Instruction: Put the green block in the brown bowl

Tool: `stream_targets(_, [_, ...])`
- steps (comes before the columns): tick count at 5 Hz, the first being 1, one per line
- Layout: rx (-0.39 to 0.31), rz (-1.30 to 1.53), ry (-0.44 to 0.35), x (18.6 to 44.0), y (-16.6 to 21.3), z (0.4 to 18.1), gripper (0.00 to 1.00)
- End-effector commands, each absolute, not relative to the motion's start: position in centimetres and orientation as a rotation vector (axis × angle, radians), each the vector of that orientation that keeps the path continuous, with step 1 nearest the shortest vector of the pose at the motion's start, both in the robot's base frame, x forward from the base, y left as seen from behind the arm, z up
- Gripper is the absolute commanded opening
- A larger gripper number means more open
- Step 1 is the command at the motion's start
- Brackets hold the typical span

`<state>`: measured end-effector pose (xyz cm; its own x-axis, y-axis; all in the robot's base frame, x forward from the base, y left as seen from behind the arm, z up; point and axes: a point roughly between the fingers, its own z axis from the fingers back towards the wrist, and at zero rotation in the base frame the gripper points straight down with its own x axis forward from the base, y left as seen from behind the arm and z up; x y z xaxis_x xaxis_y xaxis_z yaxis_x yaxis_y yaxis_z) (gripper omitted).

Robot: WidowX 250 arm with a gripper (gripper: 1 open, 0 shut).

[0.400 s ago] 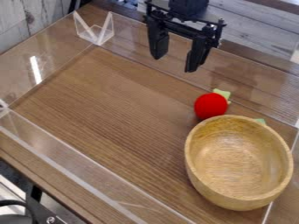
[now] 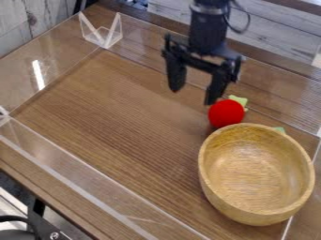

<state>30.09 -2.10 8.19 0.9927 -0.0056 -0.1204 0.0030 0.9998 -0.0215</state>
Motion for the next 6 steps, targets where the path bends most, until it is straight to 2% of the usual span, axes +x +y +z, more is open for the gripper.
stream_targets(1, [-0.034,-0.081,0.025,32.8,-3.7,10.0,1.0])
stream_targets(2, [-0.039,-0.133,0.01,33.7,-5.0,10.3,1.0])
stream_targets(4, [-0.059,-0.209,0.003,35.7,-8.4,7.9,1.0])
stream_targets(6, [-0.045,-0.208,-0.002,37.6,-4.5,7.5,1.0])
